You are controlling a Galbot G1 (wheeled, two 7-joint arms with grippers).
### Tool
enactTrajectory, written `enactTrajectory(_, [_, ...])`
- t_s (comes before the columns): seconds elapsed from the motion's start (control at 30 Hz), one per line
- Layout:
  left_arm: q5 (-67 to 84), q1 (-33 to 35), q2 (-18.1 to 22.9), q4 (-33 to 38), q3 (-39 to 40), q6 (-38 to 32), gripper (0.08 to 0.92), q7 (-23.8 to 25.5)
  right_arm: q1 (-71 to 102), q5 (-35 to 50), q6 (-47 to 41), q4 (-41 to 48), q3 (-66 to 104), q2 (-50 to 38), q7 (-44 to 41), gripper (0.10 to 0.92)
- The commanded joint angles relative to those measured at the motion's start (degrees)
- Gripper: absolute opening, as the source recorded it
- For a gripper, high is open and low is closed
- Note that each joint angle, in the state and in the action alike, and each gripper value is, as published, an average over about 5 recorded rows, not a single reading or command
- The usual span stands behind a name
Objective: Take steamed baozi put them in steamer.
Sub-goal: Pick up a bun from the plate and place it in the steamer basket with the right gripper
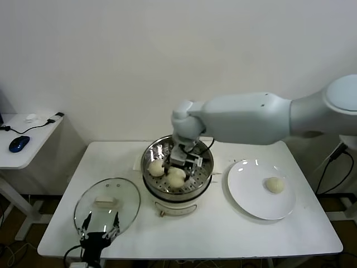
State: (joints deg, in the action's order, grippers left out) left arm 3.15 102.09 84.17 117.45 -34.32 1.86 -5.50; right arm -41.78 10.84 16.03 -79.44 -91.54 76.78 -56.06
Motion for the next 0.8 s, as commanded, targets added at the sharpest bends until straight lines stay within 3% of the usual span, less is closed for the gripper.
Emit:
enactTrajectory(0.03, [0.1, 0.2, 0.1, -0.1, 0.1, -0.1, 0.823, -0.1, 5.5, -3.5, 2.3, 3.5, 0.5, 2.9, 1.1, 0.687])
enactTrajectory(0.2, [0.0, 0.2, 0.2, 0.1, 0.2, 0.0, 0.823, -0.1, 5.5, -3.4, 2.8, 4.6, 0.6, 2.6, 2.9, 0.699])
enactTrajectory(0.33, [0.0, 0.3, 0.2, 0.2, 0.2, 0.0, 0.823, -0.1, 3.7, -0.6, 4.3, 4.7, 1.3, 1.6, 1.4, 0.782])
enactTrajectory(0.63, [-0.3, 0.5, 0.3, 0.4, 0.7, -0.2, 0.823, 0.0, -10.3, 18.7, 8.4, 8.0, -2.0, -6.7, -12.7, 0.823])
enactTrajectory(0.8, [-0.3, 0.6, 0.1, 0.6, 0.8, -0.3, 0.823, 0.0, -17.7, 25.7, 3.3, 12.8, -9.7, -16.3, -15.0, 0.823])
